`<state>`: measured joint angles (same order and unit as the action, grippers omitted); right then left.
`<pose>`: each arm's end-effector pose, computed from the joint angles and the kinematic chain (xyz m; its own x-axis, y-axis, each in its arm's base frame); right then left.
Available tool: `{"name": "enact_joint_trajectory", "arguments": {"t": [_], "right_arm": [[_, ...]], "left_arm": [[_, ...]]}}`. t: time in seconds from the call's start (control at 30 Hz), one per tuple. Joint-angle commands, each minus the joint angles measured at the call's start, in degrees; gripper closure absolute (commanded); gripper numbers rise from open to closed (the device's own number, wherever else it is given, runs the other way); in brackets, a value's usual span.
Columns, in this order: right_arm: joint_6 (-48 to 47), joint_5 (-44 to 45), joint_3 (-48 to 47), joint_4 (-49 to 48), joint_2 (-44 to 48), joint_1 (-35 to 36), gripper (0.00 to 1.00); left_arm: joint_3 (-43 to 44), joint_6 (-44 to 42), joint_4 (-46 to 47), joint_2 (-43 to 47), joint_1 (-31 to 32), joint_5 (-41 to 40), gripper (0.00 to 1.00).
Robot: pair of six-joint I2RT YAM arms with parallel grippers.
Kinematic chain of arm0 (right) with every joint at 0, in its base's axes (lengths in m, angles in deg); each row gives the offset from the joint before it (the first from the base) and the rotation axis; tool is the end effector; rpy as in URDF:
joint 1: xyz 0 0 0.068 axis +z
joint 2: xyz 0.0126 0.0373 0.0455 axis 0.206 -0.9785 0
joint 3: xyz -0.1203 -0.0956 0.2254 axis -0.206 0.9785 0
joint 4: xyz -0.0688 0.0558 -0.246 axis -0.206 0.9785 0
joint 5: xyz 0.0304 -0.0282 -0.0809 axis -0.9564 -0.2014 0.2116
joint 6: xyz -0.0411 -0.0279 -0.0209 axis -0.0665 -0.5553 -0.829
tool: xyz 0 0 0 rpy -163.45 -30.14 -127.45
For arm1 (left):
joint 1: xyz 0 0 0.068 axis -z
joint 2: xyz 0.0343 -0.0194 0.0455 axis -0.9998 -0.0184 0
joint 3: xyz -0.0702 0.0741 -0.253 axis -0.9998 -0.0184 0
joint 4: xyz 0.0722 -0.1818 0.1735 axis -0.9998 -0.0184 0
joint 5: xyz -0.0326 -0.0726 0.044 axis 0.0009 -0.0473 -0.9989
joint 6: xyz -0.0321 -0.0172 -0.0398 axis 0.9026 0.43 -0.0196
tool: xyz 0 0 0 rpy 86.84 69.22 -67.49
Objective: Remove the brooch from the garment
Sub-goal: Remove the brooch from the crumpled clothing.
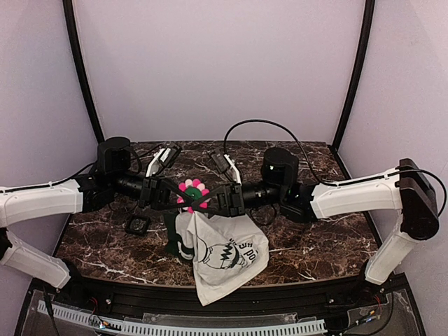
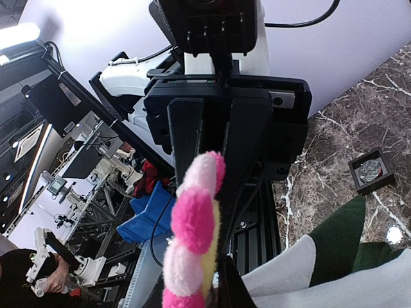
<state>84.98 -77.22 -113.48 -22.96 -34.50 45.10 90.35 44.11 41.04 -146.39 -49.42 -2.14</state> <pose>0.1772 0.3192 0.2748 -0.6727 -0.1484 -0.7249 -0.7089 -0.1512 0.6889 0.1932 -0.2007 0.2919 -0.5655 0.2138 -0.7966 0.7915 -0.1310 -0.5970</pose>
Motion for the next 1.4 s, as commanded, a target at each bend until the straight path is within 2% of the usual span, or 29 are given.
{"name": "enact_joint_trajectory", "arguments": {"t": [0.0, 0.13, 0.3, 0.43, 0.57, 0.67, 0.7, 0.77, 0.9, 0.97, 1.03, 1.1, 1.37], "right_arm": [[0.90, 1.83, 0.12, 0.62, -1.18, 0.47, 1.00], [1.78, 7.26, 2.28, 5.16, 0.84, -1.01, 1.00], [7.31, 10.93, 8.83, 0.79, 4.66, -3.57, 1.00], [8.14, 12.55, 10.45, 0.84, 6.29, -4.06, 1.00], [7.94, 13.24, 10.07, 1.36, 6.63, -4.15, 1.00], [5.79, 9.26, 10.05, -1.90, 6.92, -4.01, 1.00], [5.69, 5.71, 10.10, -4.33, 6.98, -3.85, 0.97], [5.31, 1.83, 9.42, -7.74, 7.22, -3.13, 0.83], [0.45, 0.85, 5.14, -2.81, 7.40, -0.63, 0.54], [-0.11, 1.61, 4.30, -2.41, 7.05, -0.04, 0.45], [-0.15, 2.32, 3.87, -2.75, 6.45, 0.12, 0.43], [-0.37, 3.95, 2.89, -1.60, 5.80, 0.22, 0.48], [-0.20, 5.43, 0.52, -0.70, 3.06, 0.43, 0.92]], "left_arm": [[-0.30, -0.08, 4.32, 1.10, 0.64, 2.49, 0.99], [-0.31, -0.96, 3.29, 2.13, 0.64, 1.87, 0.99], [-0.40, -2.29, 2.38, 3.82, 0.64, 0.42, 0.99], [-0.40, -1.71, 3.10, 3.84, 0.64, 0.89, 0.99], [-0.27, -1.65, 2.75, 3.67, 0.64, 1.04, 0.99], [0.04, -2.83, 0.98, 3.62, 0.63, 0.06, 0.99], [0.13, -2.95, 0.42, 3.59, 0.63, -0.15, 0.99], [0.39, -3.43, -0.33, 3.30, 0.64, -0.42, 0.99], [2.31, -9.11, -8.27, 2.84, 0.59, -4.21, 0.99], [2.48, -9.93, -9.31, 3.03, 0.63, -5.27, 0.99], [2.34, -9.87, -9.05, 2.99, 0.64, -5.21, 0.99], [2.27, -9.38, -8.55, 2.70, 0.64, -4.52, 0.99], [1.88, -8.35, -6.91, 2.32, 0.72, -3.78, 0.99]]}}
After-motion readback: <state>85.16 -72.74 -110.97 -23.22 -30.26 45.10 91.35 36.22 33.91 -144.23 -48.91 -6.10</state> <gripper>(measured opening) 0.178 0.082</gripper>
